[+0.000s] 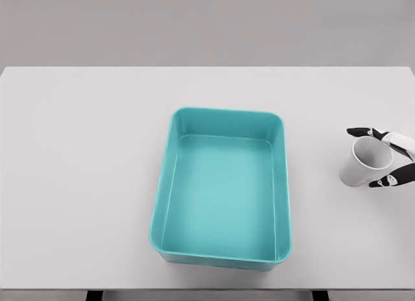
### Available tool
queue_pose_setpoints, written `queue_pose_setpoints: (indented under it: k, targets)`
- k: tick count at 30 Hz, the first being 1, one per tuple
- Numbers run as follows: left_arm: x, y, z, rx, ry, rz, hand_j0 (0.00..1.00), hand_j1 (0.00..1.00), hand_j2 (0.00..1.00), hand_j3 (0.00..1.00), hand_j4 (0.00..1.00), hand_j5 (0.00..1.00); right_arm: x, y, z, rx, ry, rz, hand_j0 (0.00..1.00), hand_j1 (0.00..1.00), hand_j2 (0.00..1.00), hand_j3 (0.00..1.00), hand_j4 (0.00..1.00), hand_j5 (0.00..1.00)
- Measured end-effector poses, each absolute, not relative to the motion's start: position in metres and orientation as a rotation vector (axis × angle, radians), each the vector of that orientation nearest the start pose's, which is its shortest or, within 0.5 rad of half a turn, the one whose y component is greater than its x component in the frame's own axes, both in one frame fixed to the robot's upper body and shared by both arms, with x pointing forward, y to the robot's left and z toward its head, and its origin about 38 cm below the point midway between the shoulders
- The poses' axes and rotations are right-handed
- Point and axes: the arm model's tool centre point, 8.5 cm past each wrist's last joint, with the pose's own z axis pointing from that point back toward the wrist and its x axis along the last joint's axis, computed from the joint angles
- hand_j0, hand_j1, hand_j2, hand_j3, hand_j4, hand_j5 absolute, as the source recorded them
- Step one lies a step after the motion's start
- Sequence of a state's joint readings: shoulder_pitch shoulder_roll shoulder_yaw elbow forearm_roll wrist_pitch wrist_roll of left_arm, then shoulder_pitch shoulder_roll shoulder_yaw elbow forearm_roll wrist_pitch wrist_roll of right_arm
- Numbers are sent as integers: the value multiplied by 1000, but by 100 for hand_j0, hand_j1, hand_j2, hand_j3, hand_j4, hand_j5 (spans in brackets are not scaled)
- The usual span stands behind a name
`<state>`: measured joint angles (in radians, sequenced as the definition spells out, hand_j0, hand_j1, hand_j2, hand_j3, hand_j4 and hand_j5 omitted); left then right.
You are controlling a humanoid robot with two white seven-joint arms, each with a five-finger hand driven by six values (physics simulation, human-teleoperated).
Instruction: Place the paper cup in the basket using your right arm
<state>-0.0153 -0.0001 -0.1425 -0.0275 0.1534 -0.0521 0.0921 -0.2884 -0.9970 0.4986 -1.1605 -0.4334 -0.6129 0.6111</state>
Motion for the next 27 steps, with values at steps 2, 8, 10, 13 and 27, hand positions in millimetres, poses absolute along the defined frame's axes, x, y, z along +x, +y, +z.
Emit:
queue_pose_setpoints:
  k: [2, 8, 10, 13, 27]
  targets:
    - [25, 278, -261, 175, -95, 11, 100, 100, 100, 100, 100, 100, 368, -462, 143, 40, -1401, 1211, 98, 98, 98, 98, 98, 98]
    - [25, 278, -261, 175, -95, 11, 100, 100, 100, 100, 100, 100, 369, -462, 144, 38, -1405, 1210, 79, 79, 79, 79, 79, 79]
    - [25, 278, -261, 175, -95, 11, 100, 100, 100, 100, 100, 100, 369, -462, 144, 37, -1407, 1211, 79, 79, 79, 79, 79, 79]
    - [25, 278, -261, 175, -95, 11, 100, 100, 100, 100, 100, 100, 369, -461, 146, 37, -1413, 1211, 79, 79, 79, 79, 79, 79]
    - [25, 278, -261, 175, -94, 11, 100, 100, 100, 100, 100, 100, 387, -453, 180, -4, -1575, 1165, 79, 79, 79, 79, 79, 79]
